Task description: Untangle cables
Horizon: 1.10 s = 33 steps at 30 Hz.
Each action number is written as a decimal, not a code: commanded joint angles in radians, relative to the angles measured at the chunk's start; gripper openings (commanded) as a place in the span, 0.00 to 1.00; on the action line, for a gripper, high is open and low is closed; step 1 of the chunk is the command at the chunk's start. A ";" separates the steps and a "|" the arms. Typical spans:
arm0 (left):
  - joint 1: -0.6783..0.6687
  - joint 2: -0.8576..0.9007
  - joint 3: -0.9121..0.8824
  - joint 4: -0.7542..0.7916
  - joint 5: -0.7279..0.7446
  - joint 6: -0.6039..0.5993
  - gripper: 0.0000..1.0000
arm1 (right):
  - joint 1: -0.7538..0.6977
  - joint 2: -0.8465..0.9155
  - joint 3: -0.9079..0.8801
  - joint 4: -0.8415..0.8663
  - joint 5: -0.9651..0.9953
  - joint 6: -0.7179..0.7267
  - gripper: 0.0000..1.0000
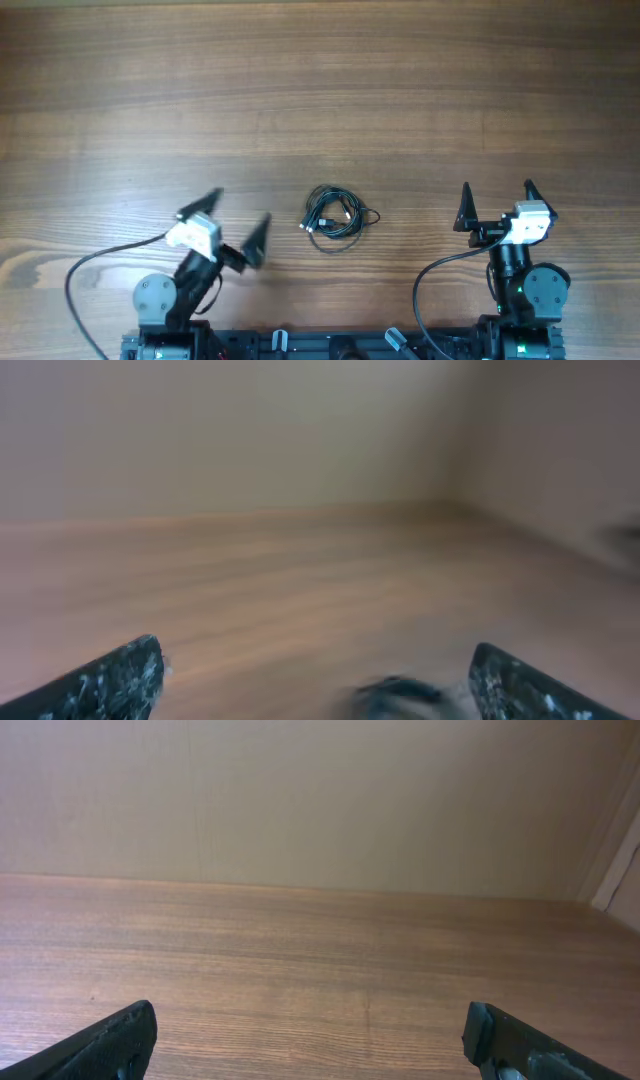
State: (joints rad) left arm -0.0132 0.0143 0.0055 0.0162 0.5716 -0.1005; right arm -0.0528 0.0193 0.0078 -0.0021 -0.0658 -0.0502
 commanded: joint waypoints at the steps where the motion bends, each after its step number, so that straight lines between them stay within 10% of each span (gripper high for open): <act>1: -0.003 -0.008 0.000 0.232 0.374 -0.218 1.00 | 0.005 -0.012 -0.003 0.004 0.017 -0.002 1.00; 4: -0.002 -0.008 0.028 0.644 0.287 -0.420 1.00 | 0.005 -0.012 -0.003 0.004 0.017 -0.002 1.00; 6: -0.002 -0.001 0.121 0.610 0.236 -0.415 1.00 | 0.005 -0.012 -0.003 0.004 0.017 -0.003 1.00; 11: -0.002 0.299 0.634 -0.173 0.235 -0.193 1.00 | 0.005 -0.012 -0.003 0.004 0.017 -0.002 1.00; 14: -0.002 0.780 1.003 -0.713 0.208 -0.109 1.00 | 0.005 -0.012 -0.003 0.004 0.017 -0.002 1.00; 19: -0.013 1.134 1.095 -0.813 0.502 -0.211 1.00 | 0.005 -0.012 -0.003 0.004 0.017 -0.002 1.00; 25: -0.380 1.249 1.095 -1.026 -0.471 -0.521 1.00 | 0.005 -0.012 -0.003 0.004 0.017 -0.002 1.00; 29: -0.499 1.261 1.095 -0.963 -0.610 -0.566 1.00 | 0.005 -0.012 -0.003 0.014 0.005 0.008 1.00; 33: -0.502 1.264 1.094 -0.963 -0.609 -0.566 1.00 | 0.005 -0.012 -0.003 0.039 -0.531 0.724 1.00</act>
State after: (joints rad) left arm -0.5110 1.2720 1.0897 -0.9497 0.0113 -0.6437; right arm -0.0502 0.0135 0.0063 0.0315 -0.2935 0.2173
